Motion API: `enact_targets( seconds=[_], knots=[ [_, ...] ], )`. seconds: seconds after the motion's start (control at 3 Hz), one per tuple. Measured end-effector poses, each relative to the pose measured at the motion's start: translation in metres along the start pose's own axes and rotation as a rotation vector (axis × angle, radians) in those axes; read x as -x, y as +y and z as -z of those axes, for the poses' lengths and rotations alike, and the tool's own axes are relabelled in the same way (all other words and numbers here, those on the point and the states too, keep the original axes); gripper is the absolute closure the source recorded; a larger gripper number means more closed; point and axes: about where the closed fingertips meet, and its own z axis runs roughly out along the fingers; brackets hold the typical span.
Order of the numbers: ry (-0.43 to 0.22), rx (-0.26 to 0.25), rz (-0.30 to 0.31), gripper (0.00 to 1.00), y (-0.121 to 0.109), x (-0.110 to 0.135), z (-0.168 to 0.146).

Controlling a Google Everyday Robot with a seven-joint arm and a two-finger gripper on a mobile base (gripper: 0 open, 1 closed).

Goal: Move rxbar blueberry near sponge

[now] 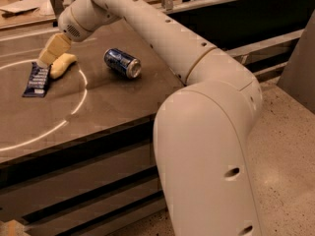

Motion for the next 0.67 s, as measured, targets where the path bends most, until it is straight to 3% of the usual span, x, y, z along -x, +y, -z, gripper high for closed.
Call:
enact_targets(
  seconds=[0.67],
  knots=[
    [-0.04,-0.049,-0.055,0.0,-0.009,-0.022,0.036]
  ],
)
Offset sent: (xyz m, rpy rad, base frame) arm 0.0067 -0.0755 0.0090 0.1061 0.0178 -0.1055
